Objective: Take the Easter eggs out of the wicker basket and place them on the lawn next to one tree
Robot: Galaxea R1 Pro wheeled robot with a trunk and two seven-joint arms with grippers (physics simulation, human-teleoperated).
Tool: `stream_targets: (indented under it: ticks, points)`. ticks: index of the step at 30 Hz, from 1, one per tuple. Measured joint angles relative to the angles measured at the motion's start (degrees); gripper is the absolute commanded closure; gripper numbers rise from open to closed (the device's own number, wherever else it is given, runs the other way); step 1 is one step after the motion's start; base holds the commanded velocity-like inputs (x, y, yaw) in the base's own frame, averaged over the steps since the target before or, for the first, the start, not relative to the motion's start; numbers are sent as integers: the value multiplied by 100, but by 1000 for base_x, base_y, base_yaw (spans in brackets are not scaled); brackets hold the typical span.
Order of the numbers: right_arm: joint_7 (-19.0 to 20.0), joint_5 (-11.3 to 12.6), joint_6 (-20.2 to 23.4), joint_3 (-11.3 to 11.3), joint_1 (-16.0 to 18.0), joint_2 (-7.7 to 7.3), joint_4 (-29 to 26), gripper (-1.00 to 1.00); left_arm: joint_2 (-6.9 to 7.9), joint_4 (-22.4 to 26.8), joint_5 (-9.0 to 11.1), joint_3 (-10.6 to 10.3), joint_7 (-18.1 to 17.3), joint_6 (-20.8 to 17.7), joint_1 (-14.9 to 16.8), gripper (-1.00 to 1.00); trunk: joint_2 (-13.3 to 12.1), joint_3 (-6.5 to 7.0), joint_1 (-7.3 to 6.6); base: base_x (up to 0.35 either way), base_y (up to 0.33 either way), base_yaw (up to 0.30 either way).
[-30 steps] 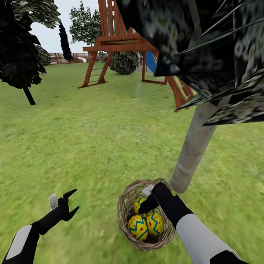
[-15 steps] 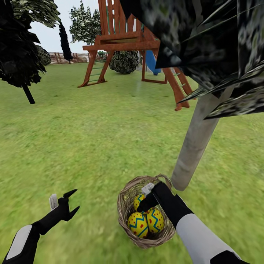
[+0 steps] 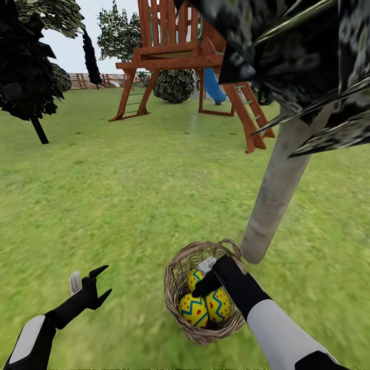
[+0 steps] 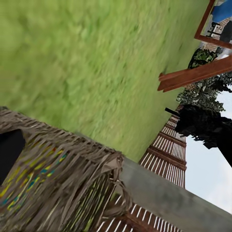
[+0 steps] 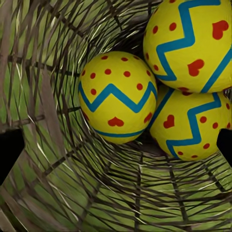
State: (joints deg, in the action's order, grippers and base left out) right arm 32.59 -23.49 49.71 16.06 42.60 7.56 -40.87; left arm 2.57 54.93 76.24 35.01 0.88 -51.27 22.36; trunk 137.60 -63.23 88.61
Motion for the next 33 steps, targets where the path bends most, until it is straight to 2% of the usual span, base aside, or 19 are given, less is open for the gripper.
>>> stream_targets:
  ticks: [7, 17, 23, 26, 29, 33]
  points:
    - [6, 0, -8, -1, 0, 0, -16, -100, -6, 0, 0, 0, 0, 0, 0, -100, 281, -126, 154, 0, 0, 0]
    - [-29, -42, -6, -15, 16, -25, -85, -100, -29, -8, -21, 0, 7, 30, 0, -100, 282, -126, 154, 0, 0, 0]
    - [-72, -137, 17, -6, 335, -26, -195, -100, -43, -2, -24, 0, 6, 35, 0, -100, 282, -126, 154, 0, 0, 0]
    - [-99, -289, 17, 1, 422, -6, -205, -100, -44, -1, -27, -4, 7, 35, 0, -100, 361, -161, 198, 0, 0, 0]
    - [-109, -587, 15, 5, 485, 11, -219, -100, -44, 0, -30, -3, 3, 35, 0, -100, 481, -215, 264, 0, 0, 0]
    - [-109, -861, 6, 5, 516, 19, -187, -100, -32, -2, -28, -1, 1, 35, 0, -100, 564, -296, 313, 0, 0, 0]
